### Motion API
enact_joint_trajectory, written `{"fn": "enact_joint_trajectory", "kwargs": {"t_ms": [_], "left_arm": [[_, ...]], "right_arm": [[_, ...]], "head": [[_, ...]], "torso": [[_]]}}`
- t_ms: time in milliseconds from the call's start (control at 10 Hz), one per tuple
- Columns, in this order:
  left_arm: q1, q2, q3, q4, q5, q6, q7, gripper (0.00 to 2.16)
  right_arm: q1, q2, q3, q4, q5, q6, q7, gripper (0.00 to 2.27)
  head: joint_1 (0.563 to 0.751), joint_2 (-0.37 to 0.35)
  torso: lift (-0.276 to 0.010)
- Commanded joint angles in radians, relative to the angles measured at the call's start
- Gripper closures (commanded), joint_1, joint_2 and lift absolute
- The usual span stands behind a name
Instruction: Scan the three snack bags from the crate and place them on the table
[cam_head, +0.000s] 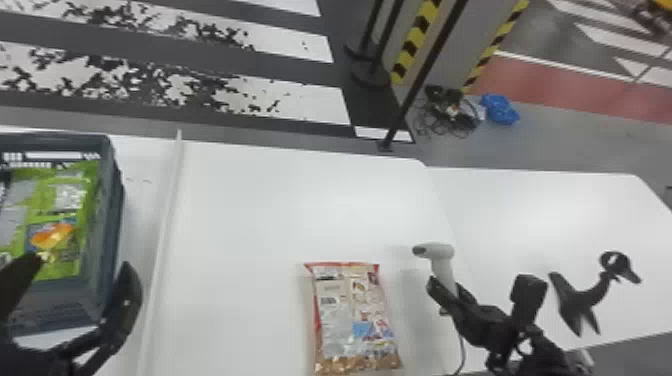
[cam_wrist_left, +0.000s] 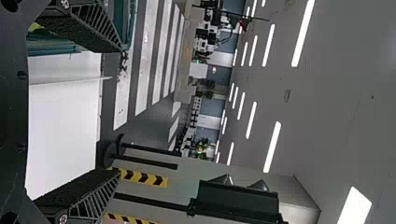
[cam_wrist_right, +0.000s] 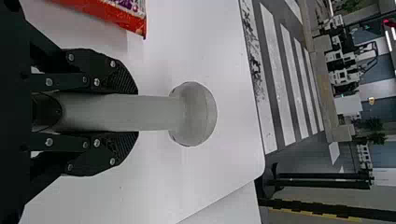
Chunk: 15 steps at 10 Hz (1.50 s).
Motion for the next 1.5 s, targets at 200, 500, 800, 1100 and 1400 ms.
{"fn": "enact_joint_trajectory", "kwargs": {"t_ms": [200,500,800,1100,1400], "left_arm": [[0.001,0.003,-0.002,-0.006,-0.001,0.0,0.0,0.07],[0.001,0.005,-0.005,-0.01,-0.001,0.0,0.0,0.07],[0.007,0.003,-0.009,-0.021,-0.007,0.0,0.0,0.07],[0.007,0.0,-0.017,-0.021,-0.017,0.016,0.0,0.07],[0.007,0.003,-0.019,-0.023,-0.015,0.016,0.0,0.07]], "right_arm": [[-0.076,-0.028,0.012,0.15,0.061,-0.016,0.012,2.22],[-0.083,-0.031,0.012,0.173,0.062,-0.04,0.01,0.57],[-0.003,-0.017,-0.03,0.068,-0.001,-0.111,0.009,0.04],[0.115,-0.005,-0.132,-0.24,-0.133,0.196,0.182,0.06],[0.065,-0.056,-0.143,-0.31,-0.177,0.693,0.365,0.06]], "head": [[0.695,-0.35],[0.695,-0.35],[0.695,-0.35],[0.695,-0.35],[0.695,-0.35]], "torso": [[-0.037],[-0.037],[-0.037],[-0.037],[-0.037]]}}
